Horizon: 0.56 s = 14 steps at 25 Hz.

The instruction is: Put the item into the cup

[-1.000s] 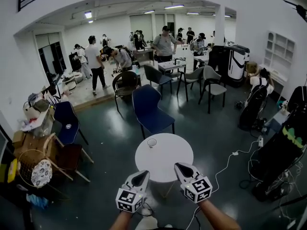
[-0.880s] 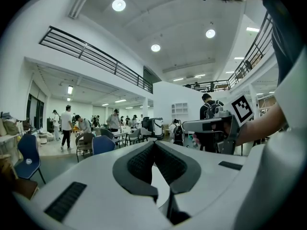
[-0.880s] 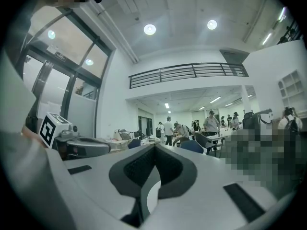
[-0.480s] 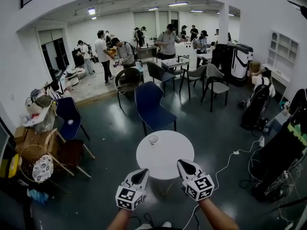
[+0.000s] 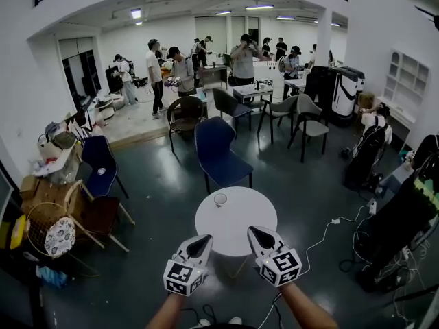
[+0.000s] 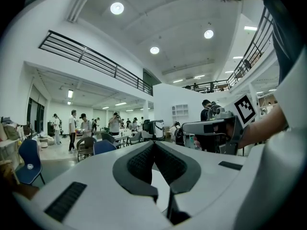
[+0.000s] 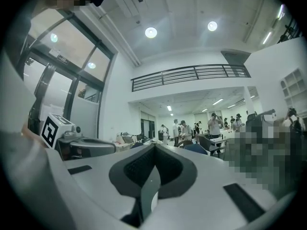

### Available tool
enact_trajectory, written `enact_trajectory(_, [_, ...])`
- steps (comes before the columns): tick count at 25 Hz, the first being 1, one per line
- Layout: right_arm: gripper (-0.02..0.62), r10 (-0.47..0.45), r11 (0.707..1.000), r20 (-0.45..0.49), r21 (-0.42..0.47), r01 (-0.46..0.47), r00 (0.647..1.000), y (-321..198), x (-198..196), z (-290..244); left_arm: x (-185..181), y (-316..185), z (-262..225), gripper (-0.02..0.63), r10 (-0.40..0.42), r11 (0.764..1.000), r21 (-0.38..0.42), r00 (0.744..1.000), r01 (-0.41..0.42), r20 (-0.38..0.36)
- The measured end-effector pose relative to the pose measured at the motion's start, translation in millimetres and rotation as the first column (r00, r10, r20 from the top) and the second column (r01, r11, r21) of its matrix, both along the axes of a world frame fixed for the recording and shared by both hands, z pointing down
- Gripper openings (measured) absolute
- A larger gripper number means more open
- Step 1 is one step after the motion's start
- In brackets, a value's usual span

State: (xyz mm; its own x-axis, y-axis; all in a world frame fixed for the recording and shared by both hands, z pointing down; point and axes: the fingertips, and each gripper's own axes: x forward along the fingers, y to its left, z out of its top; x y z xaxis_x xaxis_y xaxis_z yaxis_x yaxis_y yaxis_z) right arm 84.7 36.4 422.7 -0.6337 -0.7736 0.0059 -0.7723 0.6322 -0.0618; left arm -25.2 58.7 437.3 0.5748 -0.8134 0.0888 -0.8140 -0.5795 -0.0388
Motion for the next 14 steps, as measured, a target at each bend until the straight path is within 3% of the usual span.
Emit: enact_trajectory(14, [0.017,0.036,0.999,-0.005,-0.009,-0.036,0.999,14.1,-19.5,1.5,-20.8,9.7,3.9,0.015,0.039,0.999,-0.007,0.999,-0.039,0.007])
